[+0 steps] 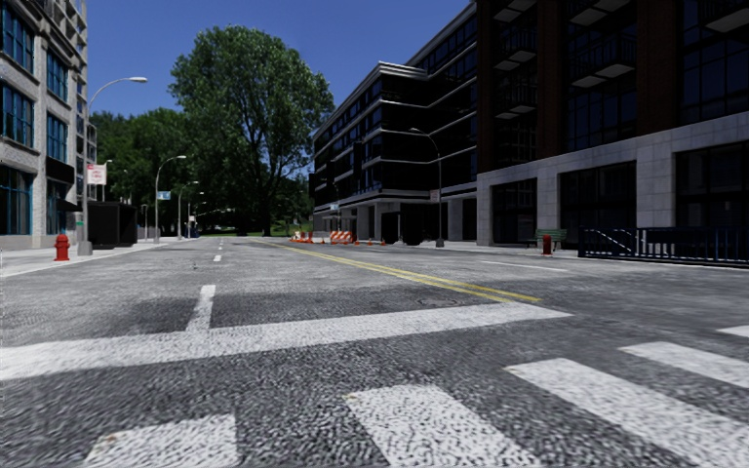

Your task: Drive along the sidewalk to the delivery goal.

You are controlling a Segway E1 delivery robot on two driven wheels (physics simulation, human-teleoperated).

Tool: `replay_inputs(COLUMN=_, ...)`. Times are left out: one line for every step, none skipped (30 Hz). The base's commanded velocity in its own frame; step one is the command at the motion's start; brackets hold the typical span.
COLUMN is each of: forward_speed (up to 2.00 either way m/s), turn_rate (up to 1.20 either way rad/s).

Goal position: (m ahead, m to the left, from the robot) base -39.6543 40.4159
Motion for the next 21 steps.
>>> replay_inputs(forward_speed=0.00, turn_rate=0.24)
replay_inputs(forward_speed=0.00, turn_rate=0.24)
replay_inputs(forward_speed=0.00, turn_rate=0.24)
replay_inputs(forward_speed=0.00, turn_rate=0.24)
replay_inputs(forward_speed=0.00, turn_rate=0.24)
replay_inputs(forward_speed=0.00, turn_rate=0.24)
replay_inputs(forward_speed=0.00, turn_rate=0.24)
replay_inputs(forward_speed=0.00, turn_rate=0.24)
replay_inputs(forward_speed=0.00, turn_rate=0.24)
replay_inputs(forward_speed=0.00, turn_rate=0.24)
replay_inputs(forward_speed=0.00, turn_rate=0.24)
replay_inputs(forward_speed=0.00, turn_rate=0.24)
replay_inputs(forward_speed=0.00, turn_rate=0.23)
replay_inputs(forward_speed=0.00, turn_rate=0.23)
replay_inputs(forward_speed=0.00, turn_rate=0.16)
replay_inputs(forward_speed=0.00, turn_rate=0.07)
replay_inputs(forward_speed=0.00, turn_rate=0.00)
replay_inputs(forward_speed=0.00, turn_rate=0.00)
replay_inputs(forward_speed=0.00, turn_rate=0.00)
replay_inputs(forward_speed=0.00, turn_rate=0.00)
replay_inputs(forward_speed=0.00, turn_rate=0.04)
